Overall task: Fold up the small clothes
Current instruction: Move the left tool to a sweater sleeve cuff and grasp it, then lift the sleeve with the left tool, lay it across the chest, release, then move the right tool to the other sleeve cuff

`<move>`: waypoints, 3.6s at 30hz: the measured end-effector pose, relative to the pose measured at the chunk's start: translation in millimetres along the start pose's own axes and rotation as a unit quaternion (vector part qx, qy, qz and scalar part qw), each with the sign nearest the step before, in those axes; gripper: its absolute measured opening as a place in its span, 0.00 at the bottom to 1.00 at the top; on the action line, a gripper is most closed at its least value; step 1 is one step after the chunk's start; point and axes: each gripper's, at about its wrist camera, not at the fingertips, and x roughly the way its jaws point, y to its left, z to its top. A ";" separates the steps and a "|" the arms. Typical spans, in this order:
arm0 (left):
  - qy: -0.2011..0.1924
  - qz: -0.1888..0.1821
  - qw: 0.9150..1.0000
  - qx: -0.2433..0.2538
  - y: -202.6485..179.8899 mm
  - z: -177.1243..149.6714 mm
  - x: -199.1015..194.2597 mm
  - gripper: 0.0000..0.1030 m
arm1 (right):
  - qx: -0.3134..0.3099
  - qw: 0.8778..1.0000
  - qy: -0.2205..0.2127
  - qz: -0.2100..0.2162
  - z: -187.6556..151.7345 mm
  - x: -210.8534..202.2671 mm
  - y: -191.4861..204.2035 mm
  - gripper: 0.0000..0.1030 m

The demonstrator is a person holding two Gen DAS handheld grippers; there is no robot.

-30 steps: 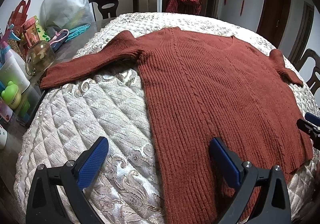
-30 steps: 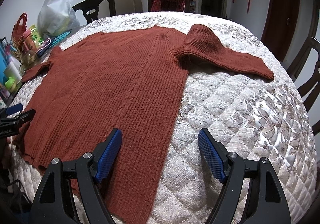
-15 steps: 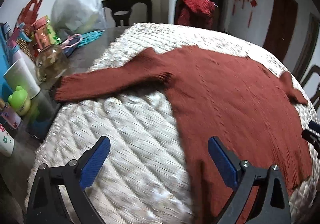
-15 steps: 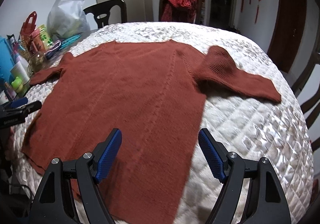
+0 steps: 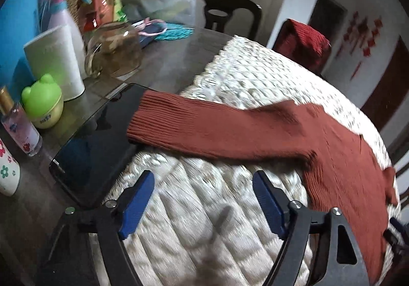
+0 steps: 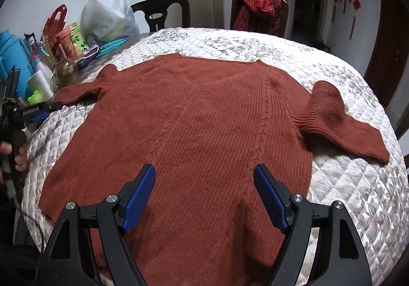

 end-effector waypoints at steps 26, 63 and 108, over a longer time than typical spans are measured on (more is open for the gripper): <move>-0.082 -0.049 0.993 0.063 -57.7 61.6 -22.0 0.10 | 0.037 0.999 -0.009 0.021 1.3 1.5 -30.3 0.76; 0.016 -0.137 0.972 0.192 -141.2 25.6 41.1 0.33 | 0.066 0.991 0.088 0.080 90.2 107.6 -22.5 0.19; -0.035 -0.101 0.973 0.204 -148.1 -56.9 -60.7 0.45 | 0.036 0.998 -0.026 0.038 9.1 -25.2 -15.8 0.37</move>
